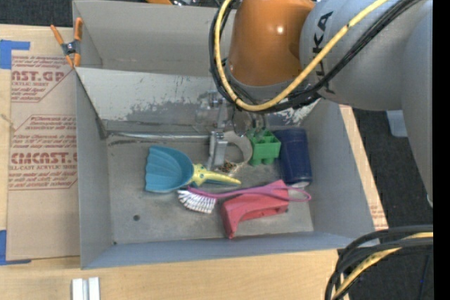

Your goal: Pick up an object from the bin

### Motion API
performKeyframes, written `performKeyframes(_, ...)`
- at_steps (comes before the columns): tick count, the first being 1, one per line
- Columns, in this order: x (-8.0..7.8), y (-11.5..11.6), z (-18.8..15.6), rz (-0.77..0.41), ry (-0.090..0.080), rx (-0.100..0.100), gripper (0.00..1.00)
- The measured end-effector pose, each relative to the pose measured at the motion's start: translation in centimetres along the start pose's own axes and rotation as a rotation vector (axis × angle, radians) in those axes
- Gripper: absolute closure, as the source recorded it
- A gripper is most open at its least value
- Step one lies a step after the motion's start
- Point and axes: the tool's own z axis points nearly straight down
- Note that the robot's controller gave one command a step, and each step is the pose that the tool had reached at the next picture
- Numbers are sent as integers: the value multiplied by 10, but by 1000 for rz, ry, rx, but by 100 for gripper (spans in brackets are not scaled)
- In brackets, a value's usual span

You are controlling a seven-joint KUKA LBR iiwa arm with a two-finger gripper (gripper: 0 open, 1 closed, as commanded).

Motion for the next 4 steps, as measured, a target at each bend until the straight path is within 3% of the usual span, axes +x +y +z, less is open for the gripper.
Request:
performKeyframes(1, 13, 23, 66, 10, 6, -1, 0)
performKeyframes(2, 0, 34, 72, 16, -9, -3, 0)
performKeyframes(3, -5, 32, 109, 63, 0, -3, 0)
performKeyframes(4, -12, 49, 150, -13, -13, -5, 0)
